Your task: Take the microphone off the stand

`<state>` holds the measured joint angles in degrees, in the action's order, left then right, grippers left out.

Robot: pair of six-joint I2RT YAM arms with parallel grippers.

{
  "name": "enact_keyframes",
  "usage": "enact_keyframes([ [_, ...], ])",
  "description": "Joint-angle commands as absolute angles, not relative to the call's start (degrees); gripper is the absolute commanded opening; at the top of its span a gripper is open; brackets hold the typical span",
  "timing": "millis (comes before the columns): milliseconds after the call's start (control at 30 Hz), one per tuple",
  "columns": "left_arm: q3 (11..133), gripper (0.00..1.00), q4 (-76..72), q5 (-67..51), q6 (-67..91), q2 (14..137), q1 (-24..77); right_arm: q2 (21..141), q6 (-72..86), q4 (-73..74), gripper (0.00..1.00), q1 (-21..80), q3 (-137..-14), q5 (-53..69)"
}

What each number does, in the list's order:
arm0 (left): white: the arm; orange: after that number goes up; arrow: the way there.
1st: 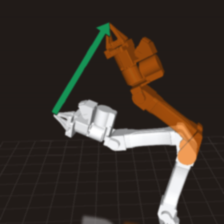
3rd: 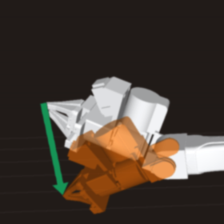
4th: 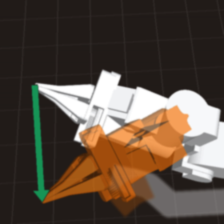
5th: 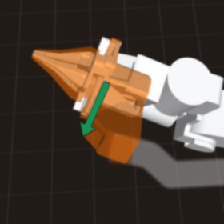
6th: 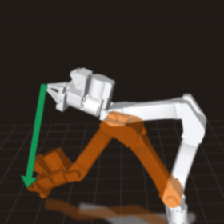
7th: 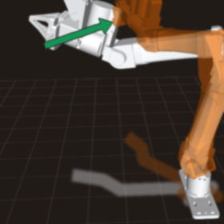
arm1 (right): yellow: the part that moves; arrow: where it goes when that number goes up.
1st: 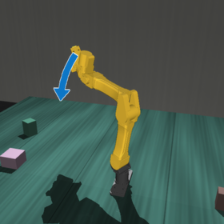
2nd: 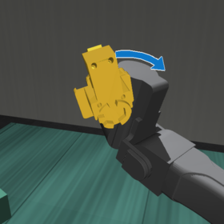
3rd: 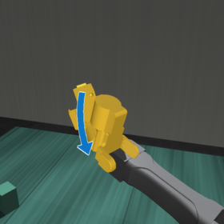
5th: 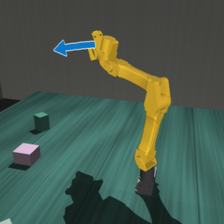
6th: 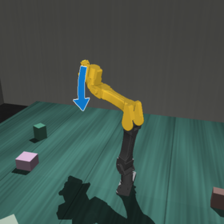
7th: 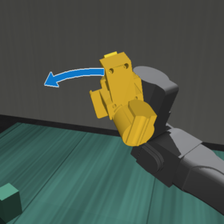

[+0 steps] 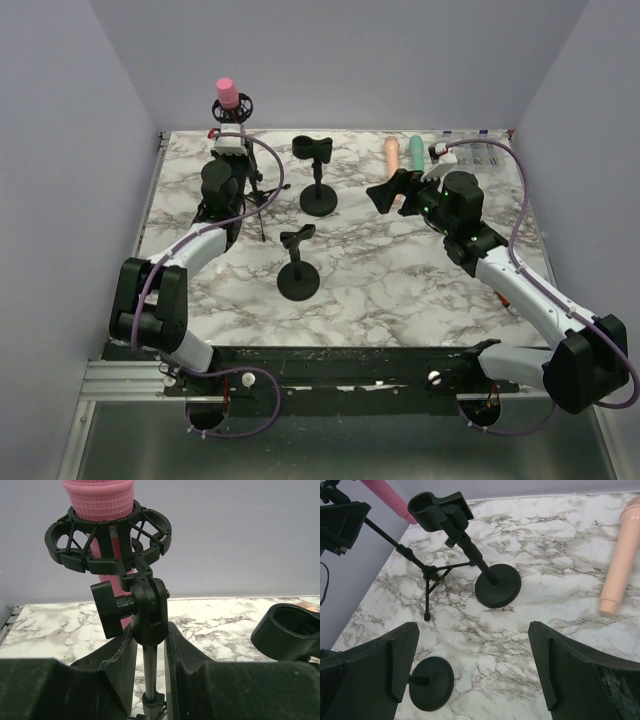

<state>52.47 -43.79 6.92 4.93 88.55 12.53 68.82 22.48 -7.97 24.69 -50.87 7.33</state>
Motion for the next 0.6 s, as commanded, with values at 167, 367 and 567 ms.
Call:
enact_keyframes([
  [167, 49.77, 0.14, -34.09, 9.49, 8.37, 84.91, 13.67, 67.60, 23.33, -10.81, 1.00, 24.84, -49.53, 9.45],
  [367, 48.63, 0.98, -29.05, 9.64, 9.29, 79.71, 13.71, 67.31, 23.14, -10.65, 1.00, 24.86, -49.45, 8.85],
  [567, 50.17, 0.98, -19.18, 10.59, 11.85, 70.16, 13.58, 67.93, 23.28, -10.86, 1.00, 24.86, -49.43, 9.09],
])
